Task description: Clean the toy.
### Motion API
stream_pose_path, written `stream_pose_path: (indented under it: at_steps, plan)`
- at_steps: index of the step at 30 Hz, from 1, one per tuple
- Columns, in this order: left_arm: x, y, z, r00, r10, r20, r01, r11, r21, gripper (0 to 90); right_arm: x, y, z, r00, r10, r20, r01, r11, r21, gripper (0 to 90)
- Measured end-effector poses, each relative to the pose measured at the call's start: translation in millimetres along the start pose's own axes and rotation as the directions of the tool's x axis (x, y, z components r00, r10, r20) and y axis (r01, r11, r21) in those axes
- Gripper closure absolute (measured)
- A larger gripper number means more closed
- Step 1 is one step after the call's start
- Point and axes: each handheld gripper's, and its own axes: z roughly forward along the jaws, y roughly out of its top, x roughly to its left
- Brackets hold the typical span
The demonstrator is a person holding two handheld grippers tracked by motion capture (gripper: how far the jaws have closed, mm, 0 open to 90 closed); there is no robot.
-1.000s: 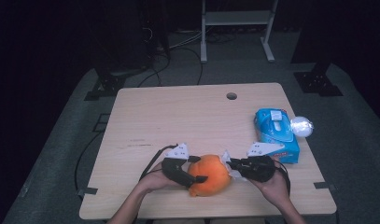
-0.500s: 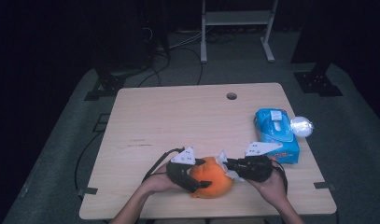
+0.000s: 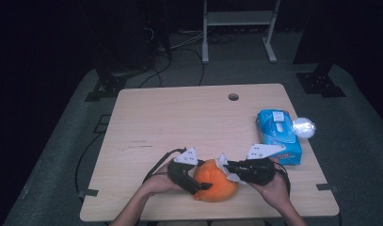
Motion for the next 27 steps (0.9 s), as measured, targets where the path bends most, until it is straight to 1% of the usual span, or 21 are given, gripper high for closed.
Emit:
stream_pose_path:
  at_steps: [1,3,5,7,8,9,11,14,15,16,18,19,21,22,24,26,27]
  plan:
    - [-1.2,0.9,0.1,0.9999,0.014,-0.004,-0.014,0.9999,0.005,15.6,4.3,2.6,2.3,0.9999,-0.015,-0.002,0.015,1.0,0.009,79.9]
    - [-1.2,1.1,-1.3,0.9998,0.019,-0.007,-0.019,0.9998,0.01,15.5,8.4,2.6,6.1,0.9991,-0.04,0.012,0.04,0.999,0.031,79.8]
    - [0.9,-1.2,-2.7,0.9999,0.01,0.001,-0.01,0.9999,-0.004,15.5,6.2,-1.8,7.9,0.9994,-0.034,0.005,0.034,0.998,0.058,80.2]
    - [2.6,-2.7,-2.6,0.9999,-0.01,0.009,0.01,0.9999,-0.014,15.2,1.5,-5.8,6.5,0.9993,-0.032,0.019,0.03,0.997,0.075,80.4]
    - [3.3,-3.3,-2.3,0.9998,-0.017,0.014,0.017,0.9997,-0.018,15.1,-0.7,-7.2,5.6,0.9997,-0.022,0.015,0.021,0.997,0.078,80.4]
    - [3.9,-3.8,-1.8,0.9994,-0.025,0.022,0.026,0.9996,-0.014,13.9,-2.9,-8.9,4.3,0.9998,-0.011,0.018,0.009,0.997,0.081,80.4]
    - [4.3,-3.9,-1.2,0.9995,-0.023,0.022,0.023,0.9997,-0.008,13.6,-5.6,-10.1,1.1,0.9995,0.008,0.032,-0.01,0.997,0.076,80.4]
    - [3.5,-2.7,-0.1,0.9997,-0.021,0.009,0.021,0.9997,-0.008,14.5,-1.6,-4.4,-1.3,0.9995,-0.002,0.032,0.001,0.999,0.04,80.5]
    - [3.2,-1.9,0.8,0.9997,-0.024,0.006,0.024,0.9996,-0.012,14.5,0.6,-2.3,-1.0,0.9998,-0.005,0.017,0.004,1.0,0.029,80.4]
    - [3.1,-1.5,0.8,0.9998,-0.018,0.005,0.018,0.9998,-0.011,14.4,3.3,-0.2,0.9,0.9998,-0.017,0.002,0.017,1.0,0.018,80.4]
    - [3.7,-1.2,-0.5,0.9998,-0.017,0.006,0.017,0.9998,-0.011,13.4,6.0,0.1,6.0,0.9992,-0.04,0.001,0.04,0.998,0.042,80.2]
    - [4.6,-1.1,-1.6,0.9998,-0.016,0.011,0.016,0.9998,-0.015,11.6,5.2,-1.2,7.7,0.9991,-0.041,-0.007,0.041,0.998,0.056,80.3]
    - [7.6,-1.4,-5.2,0.9994,-0.031,0.018,0.031,0.999,-0.033,9.0,1.0,-3.6,8.7,0.9993,-0.029,-0.022,0.031,0.997,0.072,80.4]
    - [9.7,-2.5,-7.5,0.9993,-0.036,0.014,0.036,0.9988,-0.035,7.6,-1.3,-4.7,7.9,0.9995,-0.027,-0.016,0.028,0.997,0.077,80.4]
    - [13.2,-5.8,-10.0,0.9981,-0.054,0.028,0.055,0.9978,-0.036,6.4,-6.0,-7.2,4.6,0.9999,-0.015,-0.005,0.015,0.997,0.082,80.4]
    - [15.4,-9.1,-7.8,0.9959,-0.081,0.04,0.083,0.9956,-0.045,6.4,-9.8,-9.3,2.3,1.0,-0.004,-0.009,0.005,0.996,0.085,80.5]
    - [16.0,-10.1,-5.4,0.9945,-0.091,0.052,0.093,0.9948,-0.041,6.6,-11.5,-10.0,1.7,0.9999,-0.004,-0.013,0.005,0.996,0.088,80.5]
